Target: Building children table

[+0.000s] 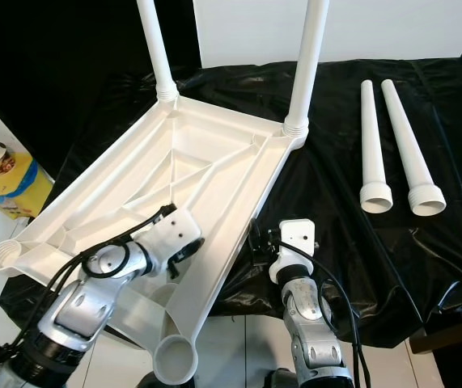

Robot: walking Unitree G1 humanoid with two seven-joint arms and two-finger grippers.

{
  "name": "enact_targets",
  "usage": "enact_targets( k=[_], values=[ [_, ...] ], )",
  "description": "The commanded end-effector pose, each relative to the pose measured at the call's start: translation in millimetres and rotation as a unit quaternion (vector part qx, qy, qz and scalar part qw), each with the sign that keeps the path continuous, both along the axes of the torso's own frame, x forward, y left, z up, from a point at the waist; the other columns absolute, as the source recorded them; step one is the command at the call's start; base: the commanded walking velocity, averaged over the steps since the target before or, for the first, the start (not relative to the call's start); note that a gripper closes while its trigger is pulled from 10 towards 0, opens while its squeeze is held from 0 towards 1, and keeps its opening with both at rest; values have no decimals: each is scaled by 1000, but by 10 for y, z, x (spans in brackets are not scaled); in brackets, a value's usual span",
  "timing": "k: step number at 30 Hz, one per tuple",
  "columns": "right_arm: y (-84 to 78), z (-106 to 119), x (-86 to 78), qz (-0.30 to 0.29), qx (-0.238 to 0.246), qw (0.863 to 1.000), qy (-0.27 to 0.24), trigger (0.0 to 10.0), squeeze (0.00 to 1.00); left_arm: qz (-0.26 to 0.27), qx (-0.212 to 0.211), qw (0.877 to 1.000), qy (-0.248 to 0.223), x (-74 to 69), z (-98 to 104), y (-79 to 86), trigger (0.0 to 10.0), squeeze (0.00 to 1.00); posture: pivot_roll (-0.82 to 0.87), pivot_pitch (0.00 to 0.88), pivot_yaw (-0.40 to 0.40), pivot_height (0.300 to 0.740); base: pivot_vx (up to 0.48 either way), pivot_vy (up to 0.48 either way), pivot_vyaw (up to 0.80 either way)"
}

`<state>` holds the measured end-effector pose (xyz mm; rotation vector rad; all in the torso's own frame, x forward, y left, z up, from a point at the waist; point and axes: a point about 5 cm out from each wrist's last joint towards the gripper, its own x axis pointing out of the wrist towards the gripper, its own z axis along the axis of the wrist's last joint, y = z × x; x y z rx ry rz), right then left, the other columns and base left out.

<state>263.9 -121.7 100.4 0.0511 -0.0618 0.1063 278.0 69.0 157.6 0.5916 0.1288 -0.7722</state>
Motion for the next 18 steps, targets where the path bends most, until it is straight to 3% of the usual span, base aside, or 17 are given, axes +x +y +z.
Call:
enact_targets(
  k=[1, 3, 7, 9, 11, 17, 18],
  values=[
    [98, -9, 12, 15, 6, 1000, 6, 10000, 0, 1, -6, 1000, -11, 4, 27, -27, 10000, 0, 77, 126, 60, 740, 0, 0, 0],
    [69, 19, 41, 7, 8, 1000, -1, 10000, 0, 13, -46, 998, -42, 55, 176, -22, 10000, 0, 79, 120, 69, 740, 0, 0, 0],
    [42, 23, 52, 3, 7, 1000, -3, 10000, 0, 11, -61, 997, -53, 60, 245, 15, 10000, 0, 81, 118, 73, 740, 0, 0, 0],
    [10, 1, 69, -1, 4, 1000, 0, 10000, 0, -6, -71, 996, -60, 27, 328, 148, 10000, 0, 82, 114, 77, 740, 0, 0, 0],
    [-3, -21, 75, -2, 3, 1000, 3, 10000, 0, -13, -65, 996, -56, 9, 323, 204, 10000, 0, 87, 116, 77, 740, 0, 0, 0],
    [149, -59, 169, 40, 9, 999, 18, 10000, 0, -26, 20, 999, -41, -38, 344, 694, 10000, 0, 124, 115, 77, 740, 0, 0, 0],
    [149, -59, 169, 40, 9, 999, 18, 10000, 0, -26, 20, 999, -41, -38, 344, 694, 10000, 0, 124, 115, 77, 740, 0, 0, 0]
  ],
)
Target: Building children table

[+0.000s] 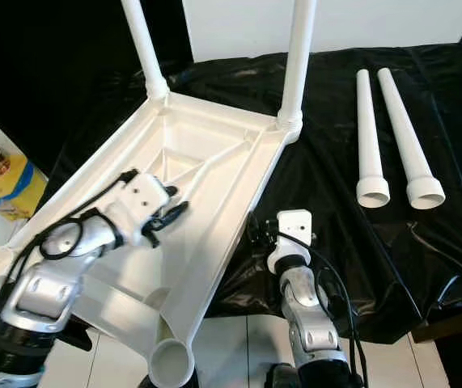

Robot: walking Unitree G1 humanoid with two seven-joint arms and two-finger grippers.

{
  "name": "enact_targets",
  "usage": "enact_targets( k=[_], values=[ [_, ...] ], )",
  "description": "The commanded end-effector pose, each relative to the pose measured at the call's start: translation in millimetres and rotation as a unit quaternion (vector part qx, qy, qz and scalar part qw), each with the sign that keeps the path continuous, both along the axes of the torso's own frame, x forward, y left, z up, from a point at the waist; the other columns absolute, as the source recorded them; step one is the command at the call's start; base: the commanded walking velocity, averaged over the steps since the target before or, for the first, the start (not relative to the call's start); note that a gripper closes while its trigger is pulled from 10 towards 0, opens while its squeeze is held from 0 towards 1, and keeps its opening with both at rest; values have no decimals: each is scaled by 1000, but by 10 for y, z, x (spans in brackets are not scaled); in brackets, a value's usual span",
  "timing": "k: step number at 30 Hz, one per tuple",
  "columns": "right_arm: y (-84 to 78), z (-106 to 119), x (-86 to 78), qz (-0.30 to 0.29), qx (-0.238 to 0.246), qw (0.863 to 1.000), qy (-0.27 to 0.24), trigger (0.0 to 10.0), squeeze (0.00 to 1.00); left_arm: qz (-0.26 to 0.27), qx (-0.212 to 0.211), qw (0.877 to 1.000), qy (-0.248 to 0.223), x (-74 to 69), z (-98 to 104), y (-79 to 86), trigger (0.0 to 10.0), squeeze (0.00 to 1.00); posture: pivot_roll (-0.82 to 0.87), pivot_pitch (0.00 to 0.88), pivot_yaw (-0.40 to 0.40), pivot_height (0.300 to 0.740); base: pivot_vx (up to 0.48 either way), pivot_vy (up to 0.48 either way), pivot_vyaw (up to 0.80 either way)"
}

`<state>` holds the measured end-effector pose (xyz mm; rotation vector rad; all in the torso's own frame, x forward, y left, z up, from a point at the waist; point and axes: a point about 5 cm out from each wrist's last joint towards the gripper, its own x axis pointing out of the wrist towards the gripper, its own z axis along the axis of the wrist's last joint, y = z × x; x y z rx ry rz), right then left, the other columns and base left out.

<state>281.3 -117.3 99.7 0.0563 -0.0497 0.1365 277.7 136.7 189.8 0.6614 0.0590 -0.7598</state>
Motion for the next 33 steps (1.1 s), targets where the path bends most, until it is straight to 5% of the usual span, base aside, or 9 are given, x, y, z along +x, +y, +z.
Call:
enact_targets(
  k=[1, 8, 17, 27, 33],
  values=[
    [132, -53, 11, 32, 7, 999, 13, 10000, 0, -17, 14, 1000, 6, -48, 35, 85, 10000, 0, 126, 115, 77, 740, 0, 0, 0],
    [209, -17, 121, 65, 6, 998, 9, 10000, 0, -38, 83, 995, 47, -210, 33, 396, 10000, 0, 139, 101, 65, 740, 0, 0, 0],
    [-107, 111, 287, 9, -11, 1000, -10, 10000, 0, -78, 92, 988, 96, -377, 7, 471, 10000, 0, 118, 86, 46, 740, 0, 0, 0],
    [-294, 122, 310, -13, -29, 999, -16, 10000, 0, -119, 96, 979, 135, -455, -224, 287, 10000, 0, 76, 81, 50, 740, 0, 0, 0],
    [-297, 146, 289, -19, -28, 999, -25, 10000, 0, -99, 79, 984, 122, -322, -431, -40, 10000, 0, 47, 75, 50, 740, 0, 0, 0]
  ],
)
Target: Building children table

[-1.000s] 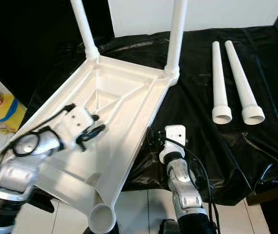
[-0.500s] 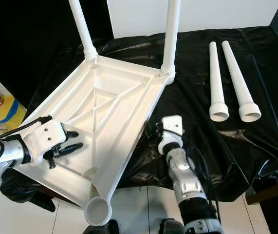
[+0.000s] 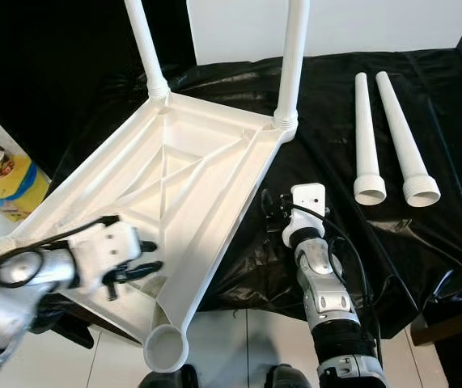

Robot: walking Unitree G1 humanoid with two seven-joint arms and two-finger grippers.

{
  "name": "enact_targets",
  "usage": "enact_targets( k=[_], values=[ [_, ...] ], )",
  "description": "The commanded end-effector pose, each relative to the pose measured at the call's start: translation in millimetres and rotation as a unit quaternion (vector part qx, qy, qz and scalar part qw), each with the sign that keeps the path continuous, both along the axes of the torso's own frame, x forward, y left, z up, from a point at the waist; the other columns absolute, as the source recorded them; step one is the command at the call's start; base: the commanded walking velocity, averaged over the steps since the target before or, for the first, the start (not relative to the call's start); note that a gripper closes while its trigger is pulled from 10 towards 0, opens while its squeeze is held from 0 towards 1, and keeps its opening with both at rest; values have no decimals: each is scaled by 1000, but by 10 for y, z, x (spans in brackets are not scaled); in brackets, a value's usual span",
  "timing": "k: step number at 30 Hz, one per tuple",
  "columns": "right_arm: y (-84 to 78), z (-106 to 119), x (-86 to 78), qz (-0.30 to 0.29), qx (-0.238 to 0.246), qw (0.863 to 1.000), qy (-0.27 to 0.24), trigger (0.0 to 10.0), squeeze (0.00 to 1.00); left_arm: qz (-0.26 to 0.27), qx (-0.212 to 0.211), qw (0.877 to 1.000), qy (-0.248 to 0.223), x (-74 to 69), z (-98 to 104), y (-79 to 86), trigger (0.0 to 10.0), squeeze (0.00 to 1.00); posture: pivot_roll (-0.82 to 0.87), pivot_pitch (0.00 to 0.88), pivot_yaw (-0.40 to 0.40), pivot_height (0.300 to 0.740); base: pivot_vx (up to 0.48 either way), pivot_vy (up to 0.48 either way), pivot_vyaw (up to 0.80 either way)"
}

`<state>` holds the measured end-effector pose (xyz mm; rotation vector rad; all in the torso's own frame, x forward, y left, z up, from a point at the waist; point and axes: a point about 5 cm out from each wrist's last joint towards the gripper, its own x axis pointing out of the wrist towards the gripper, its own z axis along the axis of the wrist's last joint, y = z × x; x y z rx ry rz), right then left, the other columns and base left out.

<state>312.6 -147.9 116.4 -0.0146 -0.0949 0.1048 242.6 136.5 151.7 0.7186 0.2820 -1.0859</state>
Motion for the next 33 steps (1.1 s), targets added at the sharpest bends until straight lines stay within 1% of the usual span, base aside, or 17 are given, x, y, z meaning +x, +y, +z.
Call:
enact_targets(
  k=[1, 3, 7, 8, 12, 15, 17, 18, 20, 22, 25, 26, 27, 29, 31, 32, 33],
  values=[
    [9, -26, -28, -1, 5, 1000, 0, 10000, 0, 22, -2, 1000, -10, 25, -66, -88, 10000, 0, 46, 75, 50, 740, 0, 0, 0],
    [9, -26, -28, -1, 5, 1000, 0, 10000, 0, 22, -2, 1000, -10, 25, -66, -88, 10000, 0, 46, 75, 50, 740, 0, 0, 0],
    [-11, -23, -33, -4, 7, 1000, -1, 10000, 0, 45, -28, 998, -16, 82, -145, -292, 10000, 0, 35, 77, 51, 740, 0, 0, 0],
    [-11, -23, -33, -4, 7, 1000, -1, 10000, 0, 45, -28, 998, -16, 82, -145, -292, 10000, 0, 35, 77, 51, 740, 0, 0, 0],
    [-24, -15, -37, -8, 9, 1000, -2, 10000, 0, 76, -52, 995, -23, 171, -179, -431, 10000, 0, 28, 78, 51, 740, 0, 0, 0],
    [-26, -14, -39, -9, 9, 1000, -2, 10000, 0, 85, -55, 994, -28, 209, -186, -470, 10000, 0, 27, 80, 51, 740, 0, 0, 0],
    [-20, -17, -49, -11, 11, 1000, -2, 10000, 0, 114, -69, 990, -44, 320, -175, -551, 10000, 0, 27, 83, 51, 740, 0, 0, 0],
    [-20, -17, -49, -11, 11, 1000, -2, 10000, 0, 114, -69, 990, -44, 320, -175, -551, 10000, 0, 27, 83, 51, 740, 0, 0, 0],
    [-13, -20, -56, -11, 12, 1000, -2, 10000, 0, 145, -82, 984, -67, 437, -129, -599, 10000, 0, 28, 85, 53, 740, 0, 0, 0],
    [-11, -19, -59, -12, 13, 1000, -2, 10000, 0, 168, -91, 978, -85, 516, -83, -612, 10000, 0, 26, 88, 55, 740, 0, 0, 0],
    [-11, -19, -62, -13, 14, 1000, -2, 10000, 0, 181, -100, 973, -99, 565, -36, -602, 10000, 0, 27, 89, 54, 740, 0, 0, 0],
    [-9, -20, -68, -13, 15, 1000, -2, 10000, 0, 196, -111, 968, -113, 611, 19, -584, 10000, 0, 26, 92, 56, 740, 0, 0, 0],
    [-9, -20, -68, -13, 15, 1000, -2, 10000, 0, 196, -111, 968, -113, 611, 19, -584, 10000, 0, 26, 92, 56, 740, 0, 0, 0],
    [-4, -23, -82, -13, 15, 1000, -2, 10000, 0, 212, -131, 959, -133, 668, 125, -539, 10000, 0, 24, 96, 56, 740, 0, 0, 0],
    [-4, -23, -82, -13, 15, 1000, -2, 10000, 0, 212, -131, 959, -133, 668, 125, -539, 10000, 0, 24, 96, 56, 740, 0, 0, 0],
    [-6, -24, -97, -13, 16, 1000, -1, 10000, 0, 206, -154, 956, -141, 682, 266, -442, 10000, 0, 22, 98, 57, 740, 0, 0, 0],
    [-6, -24, -97, -13, 16, 1000, -1, 10000, 0, 206, -154, 956, -141, 682, 266, -442, 10000, 0, 22, 98, 57, 740, 0, 0, 0]
  ],
)
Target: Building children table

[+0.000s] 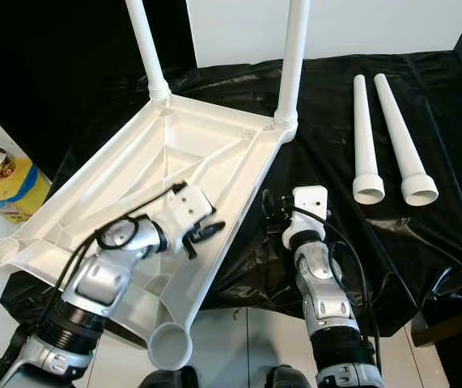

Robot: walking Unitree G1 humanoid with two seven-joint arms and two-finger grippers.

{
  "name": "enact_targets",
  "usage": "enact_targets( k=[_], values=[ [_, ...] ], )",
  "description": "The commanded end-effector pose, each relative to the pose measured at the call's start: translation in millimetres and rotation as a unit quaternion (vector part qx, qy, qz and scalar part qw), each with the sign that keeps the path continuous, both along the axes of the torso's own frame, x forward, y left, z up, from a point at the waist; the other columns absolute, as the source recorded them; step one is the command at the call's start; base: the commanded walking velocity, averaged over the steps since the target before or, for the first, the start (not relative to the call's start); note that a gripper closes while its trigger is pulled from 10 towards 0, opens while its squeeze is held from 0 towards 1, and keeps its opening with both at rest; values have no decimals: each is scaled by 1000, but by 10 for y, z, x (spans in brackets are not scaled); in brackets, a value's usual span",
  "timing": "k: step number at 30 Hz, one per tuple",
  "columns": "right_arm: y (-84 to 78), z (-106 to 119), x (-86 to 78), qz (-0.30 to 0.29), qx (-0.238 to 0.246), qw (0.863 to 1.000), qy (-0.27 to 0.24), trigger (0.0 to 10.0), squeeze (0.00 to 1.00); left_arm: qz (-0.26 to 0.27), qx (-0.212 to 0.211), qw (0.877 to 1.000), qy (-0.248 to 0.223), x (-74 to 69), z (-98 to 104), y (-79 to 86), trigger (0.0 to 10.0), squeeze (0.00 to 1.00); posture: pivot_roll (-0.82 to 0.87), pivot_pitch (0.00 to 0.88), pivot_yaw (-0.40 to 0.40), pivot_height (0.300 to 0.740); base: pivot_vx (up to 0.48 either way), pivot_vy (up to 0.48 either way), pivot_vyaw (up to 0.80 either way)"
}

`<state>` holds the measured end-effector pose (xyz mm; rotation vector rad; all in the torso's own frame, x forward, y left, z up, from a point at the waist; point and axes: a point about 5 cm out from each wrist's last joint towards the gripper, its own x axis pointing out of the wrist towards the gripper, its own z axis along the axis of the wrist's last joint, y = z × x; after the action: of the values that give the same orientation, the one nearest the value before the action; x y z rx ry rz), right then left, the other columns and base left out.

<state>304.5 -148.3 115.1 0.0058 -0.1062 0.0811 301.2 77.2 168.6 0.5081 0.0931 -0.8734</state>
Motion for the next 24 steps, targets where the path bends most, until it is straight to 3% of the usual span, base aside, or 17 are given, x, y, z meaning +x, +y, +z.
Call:
enact_targets(
  k=[1, 5, 8, 11, 16, 24],
  values=[
    [-6, -11, -23, -2, 5, 1000, 4, 10000, 0, 113, -23, 991, -72, 88, 148, 208, 10000, 0, 22, 102, 56, 740, 0, 0, 0],
    [-18, -20, -42, -3, 4, 1000, 6, 10000, 0, 81, 9, 996, -39, 4, 144, 408, 10000, 0, 27, 106, 52, 740, 0, 0, 0],
    [-11, -24, -46, -1, 4, 1000, 8, 10000, 0, 67, 27, 997, -8, -64, 73, 466, 10000, 0, 29, 108, 49, 740, 0, 0, 0],
    [-8, -22, -44, 0, 4, 1000, 8, 10000, 0, 55, 34, 998, 16, -119, 8, 475, 10000, 0, 30, 108, 48, 740, 0, 0, 0],
    [-9, -17, -41, 2, 3, 1000, 8, 10000, 0, 41, 11, 997, 61, -196, -52, 421, 10000, 0, 28, 107, 46, 740, 0, 0, 0],
    [1, -14, -48, 3, 4, 1000, 9, 10000, 0, 37, 10, 996, 76, -224, -88, 405, 10000, 0, 22, 106, 49, 740, 0, 0, 0]
  ],
)
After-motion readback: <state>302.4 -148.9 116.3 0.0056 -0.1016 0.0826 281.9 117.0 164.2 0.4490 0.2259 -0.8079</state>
